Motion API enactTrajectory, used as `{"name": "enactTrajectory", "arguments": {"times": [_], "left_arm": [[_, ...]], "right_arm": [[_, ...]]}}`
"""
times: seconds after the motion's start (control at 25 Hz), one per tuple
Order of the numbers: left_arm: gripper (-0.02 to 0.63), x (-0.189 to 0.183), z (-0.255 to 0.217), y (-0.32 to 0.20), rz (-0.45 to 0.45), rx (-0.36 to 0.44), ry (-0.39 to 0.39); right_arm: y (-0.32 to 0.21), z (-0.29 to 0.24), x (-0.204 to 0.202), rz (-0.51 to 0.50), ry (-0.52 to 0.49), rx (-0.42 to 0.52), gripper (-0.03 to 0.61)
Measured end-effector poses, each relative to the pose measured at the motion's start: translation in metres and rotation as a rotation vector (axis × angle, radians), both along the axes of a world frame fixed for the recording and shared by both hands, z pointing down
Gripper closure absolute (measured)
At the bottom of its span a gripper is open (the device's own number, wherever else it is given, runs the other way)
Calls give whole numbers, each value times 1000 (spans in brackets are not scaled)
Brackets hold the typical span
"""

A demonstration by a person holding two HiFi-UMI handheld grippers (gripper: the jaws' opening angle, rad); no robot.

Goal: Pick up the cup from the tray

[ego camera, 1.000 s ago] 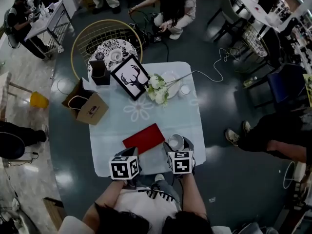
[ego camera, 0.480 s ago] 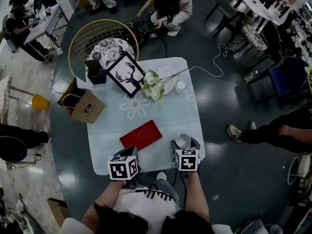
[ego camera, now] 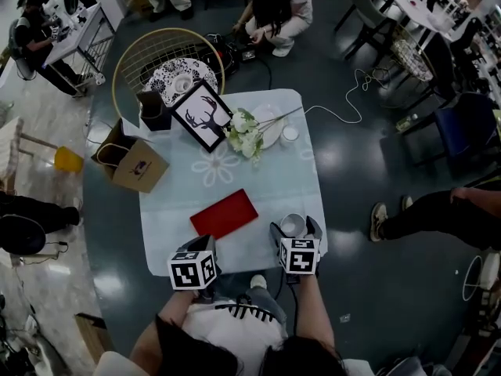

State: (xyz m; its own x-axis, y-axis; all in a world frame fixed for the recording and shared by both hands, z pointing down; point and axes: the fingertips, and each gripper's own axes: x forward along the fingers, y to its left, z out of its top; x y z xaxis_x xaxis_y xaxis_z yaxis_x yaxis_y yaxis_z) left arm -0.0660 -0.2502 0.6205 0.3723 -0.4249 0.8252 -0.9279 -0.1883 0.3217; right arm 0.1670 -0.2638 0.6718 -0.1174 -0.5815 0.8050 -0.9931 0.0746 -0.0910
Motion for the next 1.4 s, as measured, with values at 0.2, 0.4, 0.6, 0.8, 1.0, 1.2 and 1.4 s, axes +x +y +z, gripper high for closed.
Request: {"name": "enactTrajectory", "arguments": {"times": [0.2, 0.4, 0.6, 0.8, 1.0, 1.2, 1.4], "left_arm": [[613, 0, -4, 0, -24, 16, 5], [612, 7, -23, -8, -56, 69, 40], [613, 23, -46, -13, -84, 120, 118], [613, 48, -65, -12, -21, 202, 126], [612, 62, -71, -1, 8, 233, 131], [614, 68, -74, 14, 2, 240, 139], [614, 76, -79, 23, 4, 264, 144]], "right_arm": [[-6, -36, 5, 16, -20, 91, 84], [-8, -86, 9, 33, -34, 204, 77], [4, -111, 15, 52, 28, 203, 353], [12, -130, 16, 60, 79, 250, 511], [23, -135, 10, 40, 72, 251, 555], [42, -131, 7, 38, 8, 222, 555], [55, -132, 10, 19, 0, 213, 555]]}}
